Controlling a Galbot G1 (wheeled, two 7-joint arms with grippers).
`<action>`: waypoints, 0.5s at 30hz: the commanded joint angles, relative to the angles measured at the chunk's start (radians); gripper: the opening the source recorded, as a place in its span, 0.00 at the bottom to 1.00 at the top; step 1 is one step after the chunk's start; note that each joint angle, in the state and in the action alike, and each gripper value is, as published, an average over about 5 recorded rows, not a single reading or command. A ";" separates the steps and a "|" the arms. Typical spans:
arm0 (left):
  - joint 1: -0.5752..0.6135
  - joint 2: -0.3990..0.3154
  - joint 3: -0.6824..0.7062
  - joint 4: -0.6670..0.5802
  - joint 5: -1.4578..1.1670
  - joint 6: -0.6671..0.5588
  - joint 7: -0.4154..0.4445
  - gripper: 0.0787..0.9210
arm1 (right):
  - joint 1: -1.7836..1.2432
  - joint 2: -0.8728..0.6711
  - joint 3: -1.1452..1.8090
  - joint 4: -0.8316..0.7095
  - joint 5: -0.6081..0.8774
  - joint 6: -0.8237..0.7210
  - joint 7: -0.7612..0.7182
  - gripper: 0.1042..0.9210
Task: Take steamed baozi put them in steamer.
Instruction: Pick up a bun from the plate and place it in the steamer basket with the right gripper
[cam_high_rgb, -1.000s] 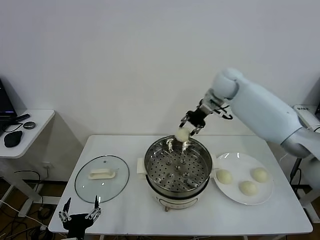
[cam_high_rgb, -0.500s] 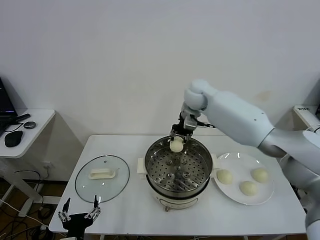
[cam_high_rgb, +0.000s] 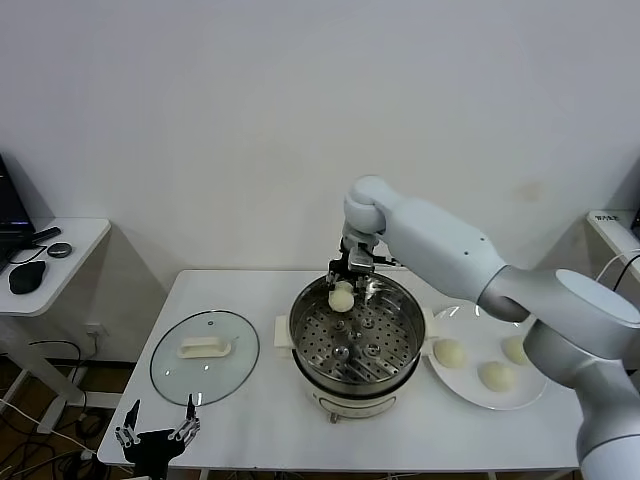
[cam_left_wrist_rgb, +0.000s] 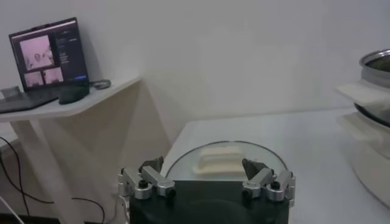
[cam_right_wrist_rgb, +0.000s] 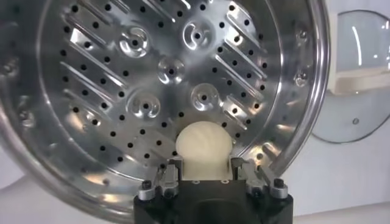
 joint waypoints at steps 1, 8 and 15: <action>0.001 0.000 0.000 -0.001 -0.002 0.001 0.000 0.88 | -0.013 0.033 0.010 -0.050 -0.028 0.011 0.013 0.47; 0.004 -0.002 0.003 -0.006 -0.001 0.002 0.000 0.88 | -0.022 0.007 0.005 -0.023 -0.015 -0.062 -0.003 0.52; 0.009 -0.003 0.003 -0.005 -0.001 0.002 0.000 0.88 | -0.002 -0.044 -0.009 0.035 0.110 -0.155 -0.018 0.76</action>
